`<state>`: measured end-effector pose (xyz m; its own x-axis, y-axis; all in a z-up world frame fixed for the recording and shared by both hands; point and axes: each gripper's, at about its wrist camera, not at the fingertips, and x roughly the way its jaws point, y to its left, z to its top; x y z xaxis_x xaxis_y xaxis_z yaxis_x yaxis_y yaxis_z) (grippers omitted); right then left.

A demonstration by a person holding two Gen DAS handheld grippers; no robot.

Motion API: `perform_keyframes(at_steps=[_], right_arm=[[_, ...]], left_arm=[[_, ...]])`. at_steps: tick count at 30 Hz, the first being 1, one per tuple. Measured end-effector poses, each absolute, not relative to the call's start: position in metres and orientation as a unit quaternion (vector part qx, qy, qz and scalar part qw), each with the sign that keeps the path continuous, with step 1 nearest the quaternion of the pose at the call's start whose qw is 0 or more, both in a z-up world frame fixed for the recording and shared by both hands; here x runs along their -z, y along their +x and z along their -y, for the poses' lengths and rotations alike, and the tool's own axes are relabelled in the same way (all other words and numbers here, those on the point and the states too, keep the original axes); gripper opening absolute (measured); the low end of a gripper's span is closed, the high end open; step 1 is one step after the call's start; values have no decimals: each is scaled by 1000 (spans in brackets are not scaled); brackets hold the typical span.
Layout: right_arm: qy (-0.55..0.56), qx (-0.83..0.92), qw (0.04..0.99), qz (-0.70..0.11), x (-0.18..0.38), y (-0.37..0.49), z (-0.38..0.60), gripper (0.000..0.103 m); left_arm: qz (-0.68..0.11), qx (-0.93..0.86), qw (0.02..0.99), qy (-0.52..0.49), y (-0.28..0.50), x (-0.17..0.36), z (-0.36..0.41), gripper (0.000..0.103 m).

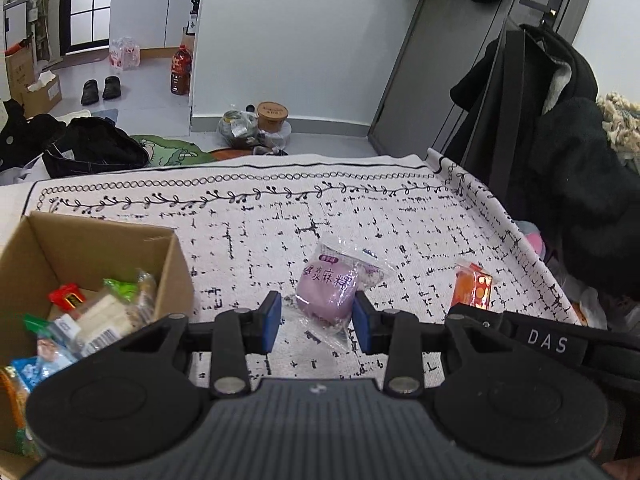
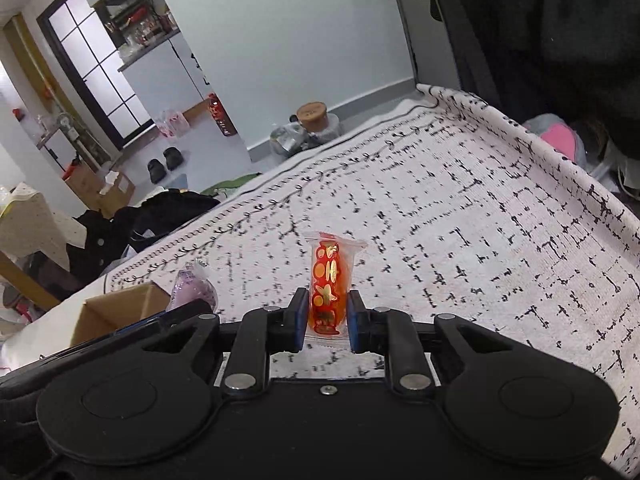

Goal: Organize snacks
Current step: 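Carry the pink packet and orange candy over the box with both tools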

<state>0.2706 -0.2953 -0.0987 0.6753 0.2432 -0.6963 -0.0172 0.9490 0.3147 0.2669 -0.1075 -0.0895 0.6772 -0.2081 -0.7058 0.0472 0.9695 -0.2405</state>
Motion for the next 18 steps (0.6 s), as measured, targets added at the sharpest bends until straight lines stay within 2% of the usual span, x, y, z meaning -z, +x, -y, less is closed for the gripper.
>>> perform_keyframes(at_steps=[18], right_arm=[[120,-124,911,-374,77,259,232,20]], left_arm=[[-365,44,923,-119,248,56,40,37]])
